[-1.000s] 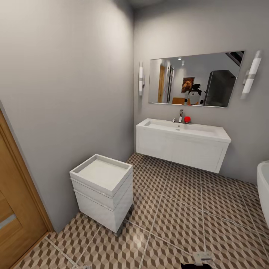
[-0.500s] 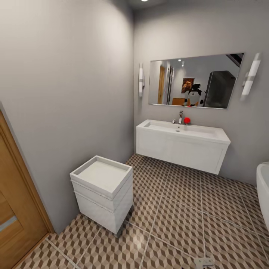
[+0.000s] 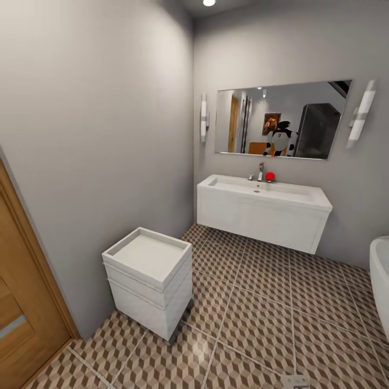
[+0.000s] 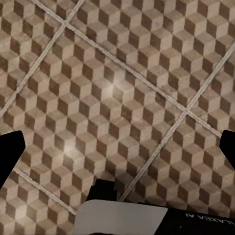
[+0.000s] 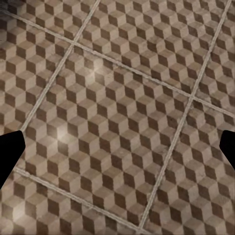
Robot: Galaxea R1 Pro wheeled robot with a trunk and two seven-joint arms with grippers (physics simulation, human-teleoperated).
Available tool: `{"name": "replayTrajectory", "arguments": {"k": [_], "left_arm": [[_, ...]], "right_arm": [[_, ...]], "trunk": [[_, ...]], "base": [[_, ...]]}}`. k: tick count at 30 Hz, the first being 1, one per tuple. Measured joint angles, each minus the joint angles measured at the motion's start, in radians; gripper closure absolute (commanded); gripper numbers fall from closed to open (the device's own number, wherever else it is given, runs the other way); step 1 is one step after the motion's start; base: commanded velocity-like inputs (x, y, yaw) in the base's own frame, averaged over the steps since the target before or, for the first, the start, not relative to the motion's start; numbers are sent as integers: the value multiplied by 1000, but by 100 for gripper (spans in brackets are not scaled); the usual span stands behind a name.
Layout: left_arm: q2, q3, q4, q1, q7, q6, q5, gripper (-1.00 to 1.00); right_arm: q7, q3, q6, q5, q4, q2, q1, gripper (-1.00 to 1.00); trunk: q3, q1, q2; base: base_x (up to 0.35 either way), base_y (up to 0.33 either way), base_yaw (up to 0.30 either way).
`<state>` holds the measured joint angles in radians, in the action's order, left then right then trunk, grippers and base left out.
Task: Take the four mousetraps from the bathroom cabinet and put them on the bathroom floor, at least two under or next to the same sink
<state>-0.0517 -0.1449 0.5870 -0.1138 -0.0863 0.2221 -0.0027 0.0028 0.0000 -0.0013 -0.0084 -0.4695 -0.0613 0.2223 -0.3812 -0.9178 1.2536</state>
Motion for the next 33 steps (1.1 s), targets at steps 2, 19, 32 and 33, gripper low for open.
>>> {"name": "replayTrajectory", "arguments": {"k": [2, 19, 32, 33], "left_arm": [[0, 0, 0, 0, 0, 0, 0, -100], [-2, 0, 0, 0, -1, -1, 0, -100], [-1, 0, 0, 0, -1, -1, 0, -100], [-1, 0, 0, 0, -1, -1, 0, -100]], "right_arm": [[0, 0, 0, 0, 0, 0, 0, -100], [0, 3, 0, 1, 0, 0, 0, -100], [-2, 5, 0, 6, 1, 0, 0, -100], [-2, 5, 0, 6, 1, 0, 0, -100]], "trunk": [[6, 8, -14], [60, 73, -133], [100, 123, -224], [104, 127, -231]], "base": [[0, 0, 0], [0, 0, 0], [0, 0, 87], [0, 0, 297]]}}
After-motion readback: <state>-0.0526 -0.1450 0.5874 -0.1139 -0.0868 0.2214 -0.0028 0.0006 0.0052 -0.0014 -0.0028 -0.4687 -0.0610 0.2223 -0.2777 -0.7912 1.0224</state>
